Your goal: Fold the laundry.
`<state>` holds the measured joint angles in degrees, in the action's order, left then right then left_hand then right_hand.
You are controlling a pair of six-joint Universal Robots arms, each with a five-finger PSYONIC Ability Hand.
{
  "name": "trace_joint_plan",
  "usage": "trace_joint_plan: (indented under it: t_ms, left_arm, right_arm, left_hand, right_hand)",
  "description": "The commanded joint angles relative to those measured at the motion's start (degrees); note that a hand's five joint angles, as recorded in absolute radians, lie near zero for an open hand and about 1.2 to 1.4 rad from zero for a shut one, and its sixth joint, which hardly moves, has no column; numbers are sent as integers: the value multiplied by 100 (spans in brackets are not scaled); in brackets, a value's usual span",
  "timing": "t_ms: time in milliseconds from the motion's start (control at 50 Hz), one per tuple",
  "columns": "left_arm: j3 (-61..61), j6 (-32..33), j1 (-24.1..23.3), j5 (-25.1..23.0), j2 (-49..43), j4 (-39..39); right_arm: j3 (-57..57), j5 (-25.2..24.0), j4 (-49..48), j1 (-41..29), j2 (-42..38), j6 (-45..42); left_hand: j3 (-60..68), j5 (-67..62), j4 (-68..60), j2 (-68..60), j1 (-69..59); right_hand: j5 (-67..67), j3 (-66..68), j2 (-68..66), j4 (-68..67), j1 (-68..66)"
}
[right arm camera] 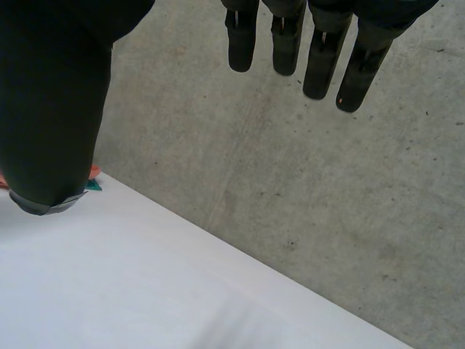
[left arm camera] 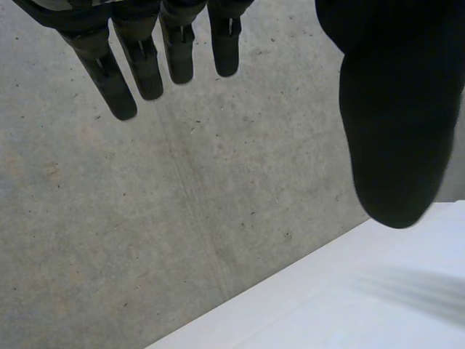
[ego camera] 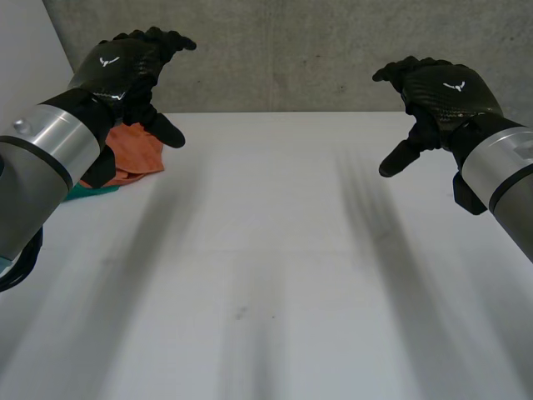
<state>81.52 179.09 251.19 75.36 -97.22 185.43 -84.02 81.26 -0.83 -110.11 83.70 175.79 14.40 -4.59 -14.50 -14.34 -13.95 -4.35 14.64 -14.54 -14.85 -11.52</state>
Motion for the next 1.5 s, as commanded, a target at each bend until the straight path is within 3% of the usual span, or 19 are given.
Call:
trace_joint_plan:
  t_ms: [20, 180, 340, 560, 740, 860, 880, 900, 980, 1080, 1180, 1300, 1420, 1500]
  left_arm:
    - [-66, 3, 26, -30, -60, 11]
    - [-250, 169, 202, -65, -455, 178]
    - [-1049, 1846, 1264, 14, -2079, 784]
    - [-2841, 3763, 1994, -57, -4531, 1249]
    - [-4020, 3923, 2233, -302, -5720, 1488]
    - [-4908, 3923, 2259, -373, -6423, 1488]
    - [-4987, 3923, 2259, -373, -6485, 1488]
    - [-5101, 3923, 2268, -373, -6555, 1496]
    - [-5138, 3914, 2250, -242, -6591, 1680]
    - [-4682, 3923, 2005, 268, -6293, 2462]
    - [-3233, 3625, 1645, 488, -5047, 3358]
    - [-1597, 2185, 801, 532, -3200, 3633]
    - [-314, 761, -262, 462, -1864, 2842]
    - [153, 31, -1018, 366, -1555, 2288]
  right_arm:
    - [17, 4, 3, -2, -56, 0]
    - [35, -5, 3, 16, -56, -9]
    - [8, -13, 3, 7, -64, -141]
    - [0, -5, 3, -2, -284, -167]
    - [-9, 4, -5, -11, -363, -176]
    - [-9, 4, -5, 24, -521, -185]
    - [0, 4, -5, 24, -522, -185]
    - [0, 4, -5, 24, -522, -185]
    - [0, -5, -14, 24, -548, -194]
    - [0, 4, -5, 33, -609, -194]
    - [17, 4, 3, 33, -601, -194]
    - [61, -5, 21, 42, -592, -185]
    - [79, 4, 30, 51, -548, -185]
    - [96, 4, 30, 60, -522, -185]
  left_hand:
    - [-419, 437, 429, 413, 373]
    - [-385, 404, 395, 379, 340]
    - [-335, 353, 345, 329, 289]
    - [-234, 253, 244, 228, 189]
    - [-66, 85, 76, 60, 21]
    - [1597, -1578, -1587, -1603, -1642]
    - [2149, -2131, -2139, -2155, -2195]
    - [3737, -3718, -3727, -3743, -3782]
    - [6555, -6536, -6545, -6561, -6600]
    - [6560, -6541, -6550, -6566, -6605]
    - [6560, -6541, -6550, -6566, -6605]
    - [6560, -6541, -6550, -6566, -6605]
    - [6560, -6541, -6550, -6566, -6605]
    - [6560, -6541, -6550, -6566, -6605]
  right_hand:
    - [435, -464, 454, 485, 152]
    - [435, -464, 454, 485, 152]
    - [435, -464, 454, 485, 152]
    - [435, -464, 454, 485, 152]
    - [435, -464, 454, 485, 152]
    - [435, -464, 454, 485, 152]
    - [435, -464, 454, 485, 152]
    - [435, -464, 454, 485, 152]
    - [435, -464, 454, 485, 152]
    - [435, -464, 454, 485, 152]
    - [435, -464, 454, 485, 152]
    - [435, -464, 454, 485, 152]
    - [435, -464, 454, 485, 152]
    - [435, -464, 454, 485, 152]
